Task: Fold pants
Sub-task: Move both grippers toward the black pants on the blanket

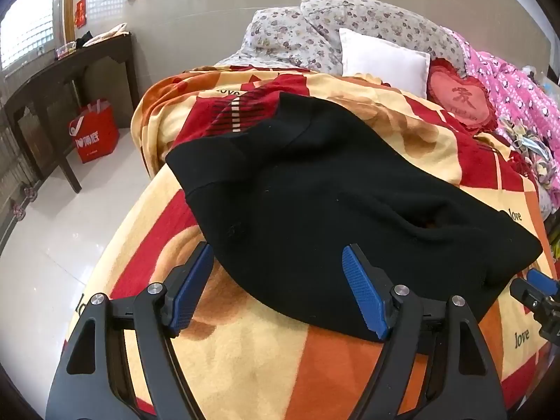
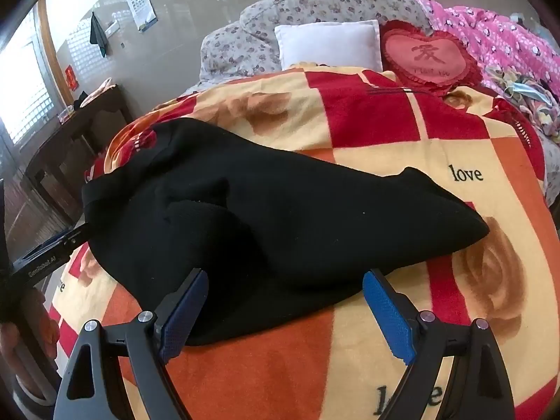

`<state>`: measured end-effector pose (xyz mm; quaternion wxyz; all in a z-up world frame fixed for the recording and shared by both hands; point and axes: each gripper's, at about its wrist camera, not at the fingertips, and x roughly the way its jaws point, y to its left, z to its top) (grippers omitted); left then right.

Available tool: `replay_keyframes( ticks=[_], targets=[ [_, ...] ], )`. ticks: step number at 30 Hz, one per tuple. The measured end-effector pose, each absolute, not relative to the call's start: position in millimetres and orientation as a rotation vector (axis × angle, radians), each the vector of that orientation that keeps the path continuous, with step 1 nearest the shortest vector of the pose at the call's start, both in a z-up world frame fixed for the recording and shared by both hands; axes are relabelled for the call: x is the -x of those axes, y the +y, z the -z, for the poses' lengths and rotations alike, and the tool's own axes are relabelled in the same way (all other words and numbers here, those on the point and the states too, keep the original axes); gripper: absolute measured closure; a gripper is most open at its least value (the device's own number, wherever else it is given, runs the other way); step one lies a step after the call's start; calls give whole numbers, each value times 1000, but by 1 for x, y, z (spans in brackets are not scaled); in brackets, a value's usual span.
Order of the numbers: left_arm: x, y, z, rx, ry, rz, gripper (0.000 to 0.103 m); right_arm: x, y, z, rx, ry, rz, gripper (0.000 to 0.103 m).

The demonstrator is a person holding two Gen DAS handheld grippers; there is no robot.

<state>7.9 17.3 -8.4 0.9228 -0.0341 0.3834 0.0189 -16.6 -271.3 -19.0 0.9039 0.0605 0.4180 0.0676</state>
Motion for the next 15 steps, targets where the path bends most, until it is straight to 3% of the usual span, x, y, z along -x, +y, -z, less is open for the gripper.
replay_keyframes(
  ticks=[15],
  targets=[
    [-13,23,15,81,808,-50,26,11,-269,26,-129,876,-146,14]
  ],
)
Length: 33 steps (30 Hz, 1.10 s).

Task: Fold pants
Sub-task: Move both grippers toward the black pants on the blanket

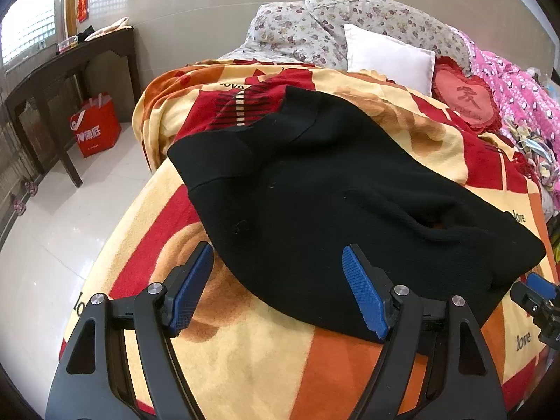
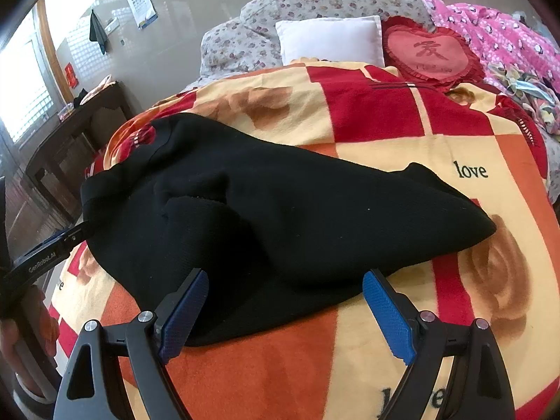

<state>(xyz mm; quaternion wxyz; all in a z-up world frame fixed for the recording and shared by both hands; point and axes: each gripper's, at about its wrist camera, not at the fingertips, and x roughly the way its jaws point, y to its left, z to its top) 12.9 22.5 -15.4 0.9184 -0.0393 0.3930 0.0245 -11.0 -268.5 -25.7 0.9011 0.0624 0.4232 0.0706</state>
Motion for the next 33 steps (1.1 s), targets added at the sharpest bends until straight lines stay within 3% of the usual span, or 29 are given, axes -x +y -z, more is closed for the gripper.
replay_keyframes(
  ticks=[33],
  targets=[
    [-25,44,27,131,850,-95,26,-1,-273,34,-149,922,-154,14]
  ],
)
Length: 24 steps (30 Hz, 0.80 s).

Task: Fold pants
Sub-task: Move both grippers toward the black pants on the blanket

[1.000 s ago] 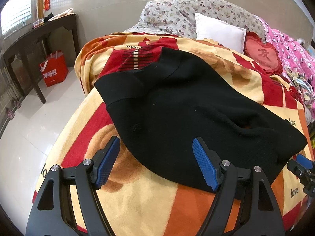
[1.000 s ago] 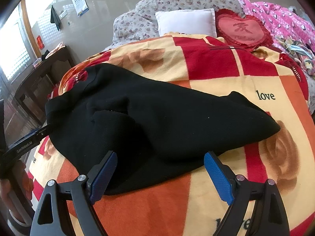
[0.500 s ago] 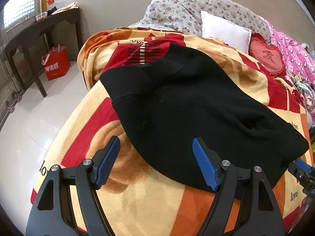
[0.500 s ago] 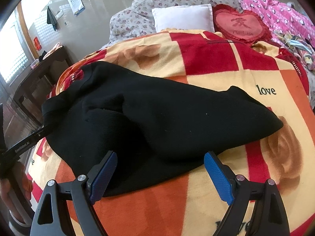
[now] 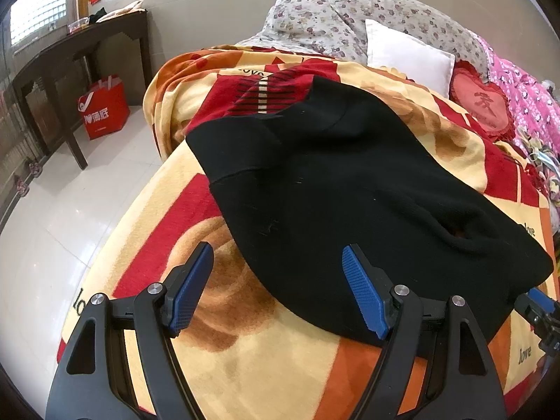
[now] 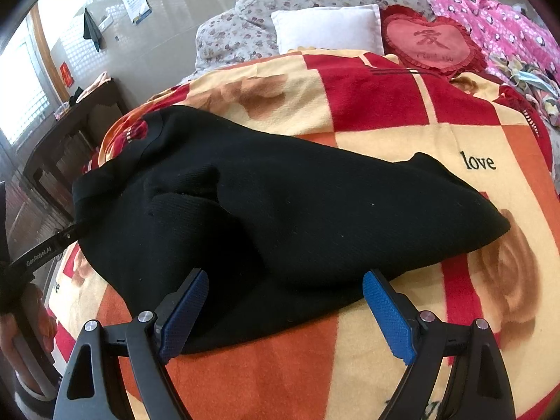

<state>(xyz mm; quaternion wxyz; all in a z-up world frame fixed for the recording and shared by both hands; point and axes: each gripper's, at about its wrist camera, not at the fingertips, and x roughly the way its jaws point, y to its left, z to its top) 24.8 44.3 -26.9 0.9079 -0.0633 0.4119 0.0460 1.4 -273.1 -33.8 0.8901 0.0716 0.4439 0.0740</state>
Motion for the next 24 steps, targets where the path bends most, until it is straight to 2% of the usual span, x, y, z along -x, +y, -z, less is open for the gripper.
replay_keyframes(
  ticks=[24],
  targets=[
    [-35,64,34,184,883,-116,26,-9,-276,39,-156,937,-156,14]
  ],
)
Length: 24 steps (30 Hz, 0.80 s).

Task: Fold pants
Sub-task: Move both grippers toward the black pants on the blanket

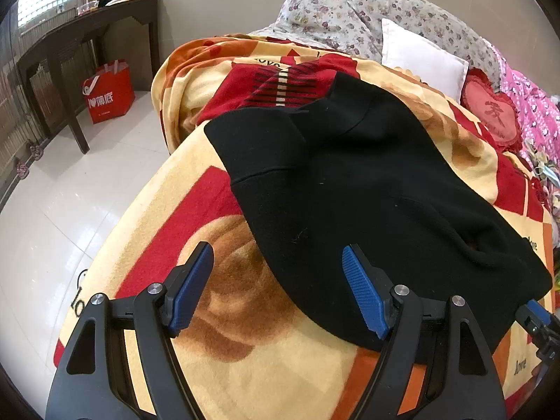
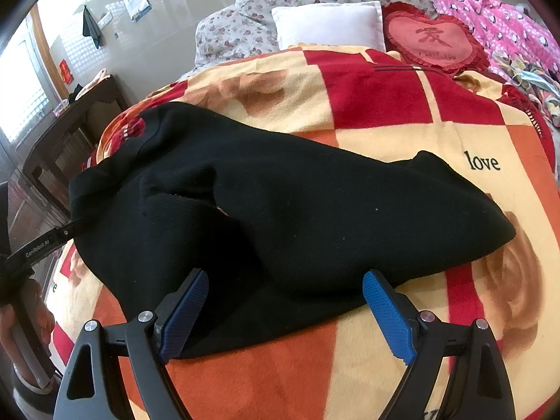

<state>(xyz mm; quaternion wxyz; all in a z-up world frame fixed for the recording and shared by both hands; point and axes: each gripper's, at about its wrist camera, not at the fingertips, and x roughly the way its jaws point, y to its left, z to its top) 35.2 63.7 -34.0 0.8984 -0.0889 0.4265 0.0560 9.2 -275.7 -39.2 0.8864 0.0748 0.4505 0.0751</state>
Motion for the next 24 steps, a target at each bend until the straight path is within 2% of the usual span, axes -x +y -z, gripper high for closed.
replay_keyframes(
  ticks=[16,24],
  targets=[
    [-33,79,38,205,891,-141,26,-4,-271,39,-156,949,-205,14],
    [-35,105,41,305,903,-145,26,1,-280,40,-106,945,-120,14]
  ],
)
